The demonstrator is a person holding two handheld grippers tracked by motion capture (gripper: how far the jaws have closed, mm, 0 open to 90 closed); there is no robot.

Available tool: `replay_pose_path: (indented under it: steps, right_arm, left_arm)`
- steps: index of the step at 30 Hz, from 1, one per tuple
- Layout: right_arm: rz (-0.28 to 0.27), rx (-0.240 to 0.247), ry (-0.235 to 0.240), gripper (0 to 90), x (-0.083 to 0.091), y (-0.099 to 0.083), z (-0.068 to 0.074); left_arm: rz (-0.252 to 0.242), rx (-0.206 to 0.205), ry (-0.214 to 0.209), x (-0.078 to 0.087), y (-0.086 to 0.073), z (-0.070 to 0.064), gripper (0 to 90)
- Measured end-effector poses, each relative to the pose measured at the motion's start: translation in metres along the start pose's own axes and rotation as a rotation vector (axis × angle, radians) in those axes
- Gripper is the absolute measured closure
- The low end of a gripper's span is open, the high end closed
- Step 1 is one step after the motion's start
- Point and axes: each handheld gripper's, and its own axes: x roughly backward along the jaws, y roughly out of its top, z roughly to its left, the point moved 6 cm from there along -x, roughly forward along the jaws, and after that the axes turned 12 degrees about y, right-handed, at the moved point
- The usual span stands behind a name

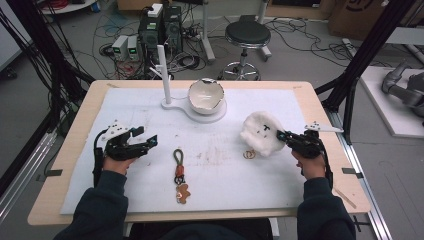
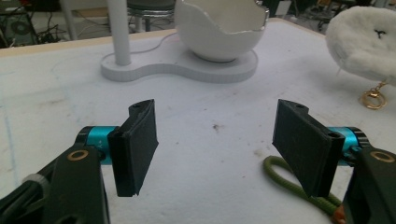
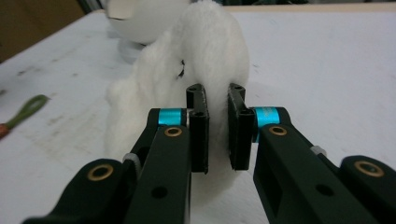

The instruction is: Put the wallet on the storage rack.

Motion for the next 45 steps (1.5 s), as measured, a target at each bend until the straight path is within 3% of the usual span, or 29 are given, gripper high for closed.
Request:
replay_pose_path:
  steps: [2,3,4,5,8,10,11,12,13,16,18,19,21,27,29,30,33,35,37,39,40,41,42,45]
  right_arm:
    - [-0.011,0.016,0.018,82.2,-0.001,0.002,0.004]
    - [-0.016,0.037,0.035,82.1,-0.002,0.005,0.009]
    - [-0.021,0.085,0.083,82.1,-0.005,0.010,0.022]
    - [-0.023,0.104,0.098,82.0,-0.007,0.012,0.026]
    - [-0.005,0.174,0.138,82.0,-0.017,0.017,0.045]
    - [0.019,0.220,0.155,82.0,-0.025,0.019,0.057]
    - [0.027,0.245,0.172,82.0,-0.030,0.021,0.064]
    - [0.032,0.258,0.188,82.0,-0.033,0.022,0.069]
    - [0.040,0.281,0.208,81.9,-0.038,0.023,0.077]
    - [0.046,0.309,0.237,81.9,-0.045,0.025,0.087]
    - [0.066,0.347,0.275,81.9,-0.057,0.025,0.101]
    - [0.070,0.348,0.278,81.8,-0.059,0.025,0.102]
    - [0.080,0.351,0.287,81.8,-0.063,0.024,0.106]
    - [0.092,0.398,0.357,81.8,-0.073,0.021,0.123]
    - [0.093,0.400,0.363,81.8,-0.074,0.021,0.125]
    - [0.100,0.404,0.373,81.7,-0.076,0.020,0.127]
    - [0.101,0.401,0.370,81.6,-0.078,0.020,0.128]
    - [0.104,0.392,0.360,81.4,-0.078,0.020,0.126]
    - [0.100,0.382,0.348,78.6,-0.079,0.019,0.125]
    - [0.081,0.346,0.317,68.6,-0.080,0.020,0.121]
    - [0.079,0.305,0.307,61.0,-0.080,0.019,0.117]
    - [0.079,0.305,0.307,61.0,-0.080,0.019,0.117]
    - [0.081,0.247,0.301,50.5,-0.082,0.017,0.111]
    - [0.104,0.208,0.323,44.7,-0.085,0.012,0.108]
  left_arm:
    - [-0.003,0.005,-0.020,-0.001,0.002,-0.003,30.5]
    - [-0.006,0.010,-0.048,-0.002,0.004,-0.009,30.5]
    - [-0.004,0.003,-0.083,-0.006,0.007,-0.018,30.5]
    - [-0.004,0.003,-0.083,-0.006,0.007,-0.018,30.4]
    - [0.010,-0.039,-0.149,-0.017,0.015,-0.046,29.7]
    - [0.013,-0.046,-0.160,-0.019,0.016,-0.051,29.1]
    - [0.016,-0.061,-0.193,-0.023,0.019,-0.063,28.5]
    - [0.016,-0.061,-0.193,-0.023,0.019,-0.063,28.5]
    - [0.020,-0.076,-0.219,-0.026,0.021,-0.071,28.2]
    - [0.015,-0.078,-0.244,-0.027,0.024,-0.077,27.3]
    - [0.009,-0.070,-0.269,-0.029,0.026,-0.082,26.9]
    - [0.005,-0.062,-0.296,-0.030,0.027,-0.087,26.7]
    - [0.009,-0.070,-0.307,-0.031,0.026,-0.090,26.7]
    - [0.048,-0.083,-0.350,-0.038,0.018,-0.104,26.8]
    - [0.062,-0.086,-0.363,-0.040,0.016,-0.107,29.6]
    - [0.070,-0.087,-0.368,-0.041,0.015,-0.109,41.0]
    - [0.072,-0.120,-0.386,-0.040,0.013,-0.113,60.9]
    - [0.087,-0.119,-0.386,-0.040,0.013,-0.113,70.8]
    - [0.080,-0.119,-0.390,-0.039,0.013,-0.114,74.5]
    - [0.041,-0.099,-0.380,-0.036,0.019,-0.110,76.3]
    - [0.041,-0.099,-0.380,-0.036,0.019,-0.110,76.6]
    - [0.031,-0.089,-0.374,-0.035,0.021,-0.108,76.6]
    - [-0.007,-0.063,-0.355,-0.033,0.025,-0.103,76.8]
    - [-0.054,-0.023,-0.344,-0.030,0.030,-0.097,76.9]
